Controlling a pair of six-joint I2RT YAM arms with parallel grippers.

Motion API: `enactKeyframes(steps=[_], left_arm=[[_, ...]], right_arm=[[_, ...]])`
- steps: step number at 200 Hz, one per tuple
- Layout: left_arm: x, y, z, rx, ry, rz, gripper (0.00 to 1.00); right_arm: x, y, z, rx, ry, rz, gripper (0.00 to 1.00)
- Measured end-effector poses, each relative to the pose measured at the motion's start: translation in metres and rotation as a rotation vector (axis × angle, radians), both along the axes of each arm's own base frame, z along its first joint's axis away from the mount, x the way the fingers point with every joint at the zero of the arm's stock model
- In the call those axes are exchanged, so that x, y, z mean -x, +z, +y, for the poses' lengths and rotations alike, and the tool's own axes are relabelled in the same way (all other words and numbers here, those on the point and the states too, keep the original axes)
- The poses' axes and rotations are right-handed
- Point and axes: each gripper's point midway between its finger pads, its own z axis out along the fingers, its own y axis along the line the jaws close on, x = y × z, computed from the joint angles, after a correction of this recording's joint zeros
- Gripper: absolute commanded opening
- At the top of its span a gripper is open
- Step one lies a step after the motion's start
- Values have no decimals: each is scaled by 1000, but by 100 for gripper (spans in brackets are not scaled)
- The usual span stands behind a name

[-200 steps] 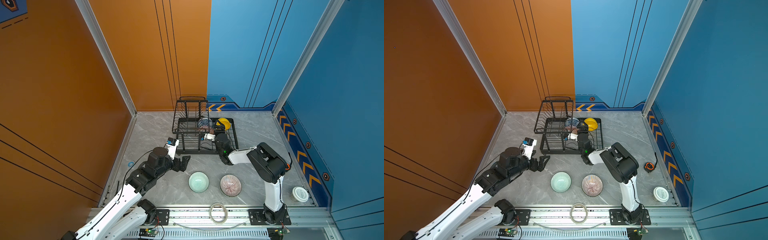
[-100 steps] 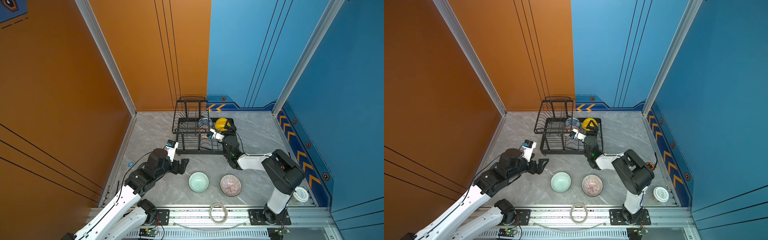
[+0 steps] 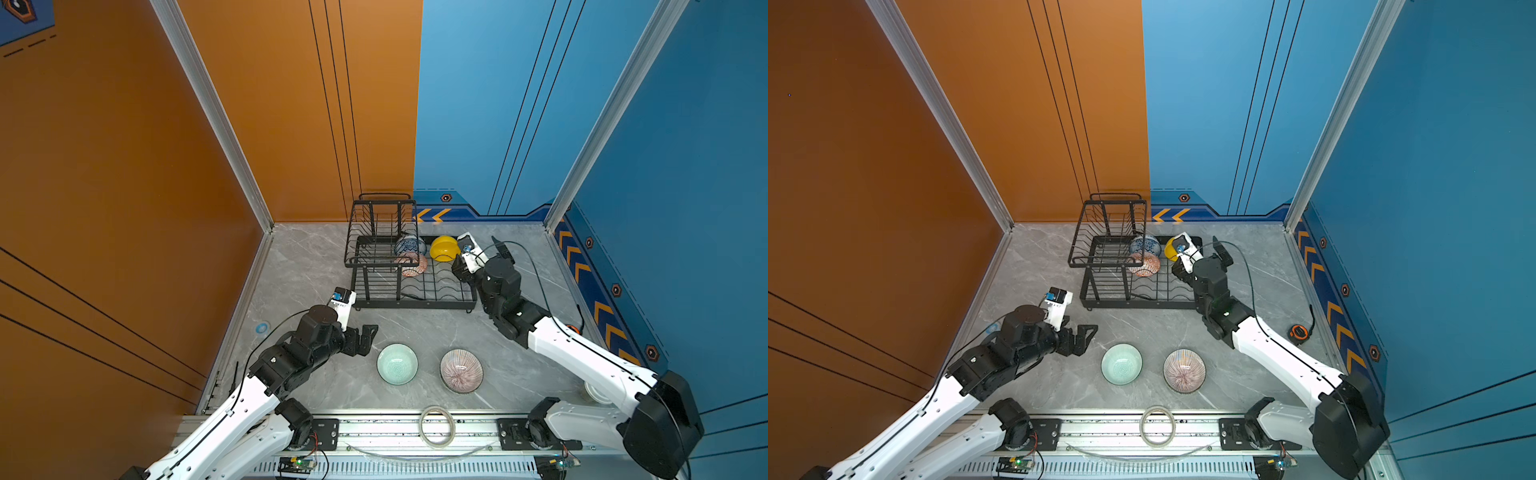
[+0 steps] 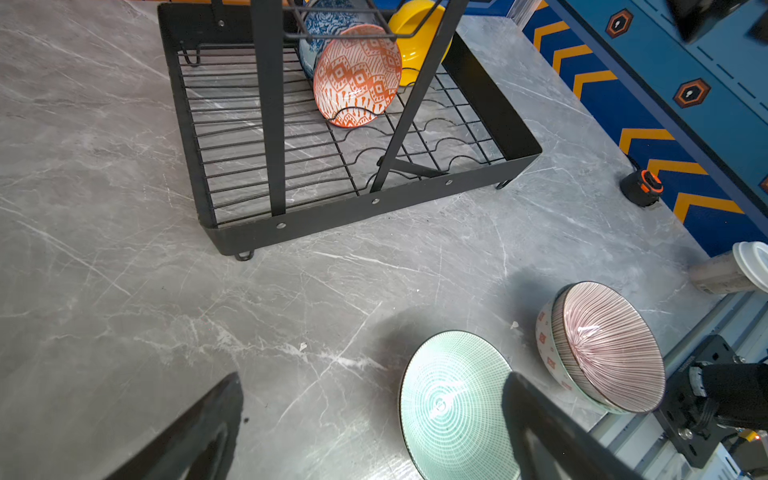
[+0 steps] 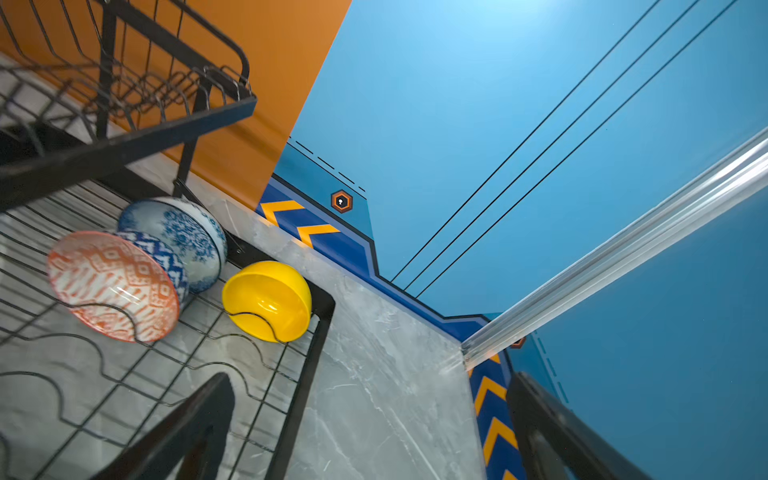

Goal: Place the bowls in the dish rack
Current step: 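Open the right gripper and draw it back out of the rack, then grasp the pale green bowl rim with the left gripper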

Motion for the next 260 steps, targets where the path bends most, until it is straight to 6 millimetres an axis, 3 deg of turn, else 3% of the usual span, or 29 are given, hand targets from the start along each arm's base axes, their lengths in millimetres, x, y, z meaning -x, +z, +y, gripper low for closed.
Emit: enactKeyframes(steps=[32,85,137,183,260], left_arm=[[3,-15,-5,-39,-5,37,98],[4,-42,-13,-110,-8,113,98],[9,-75,-16,-156,-10,214,98],[15,-100,-29,-150,-44,307,98],[25,-125,-39,-194,-83,392,99]], right_arm=[[12,-3,1,-166,57,143,100],[18,-43,-8,-341,54,408,100],[21,-79,3,-380,60,561,100],[21,-84,6,-388,65,582,100],[20,-88,6,-386,63,591,100]])
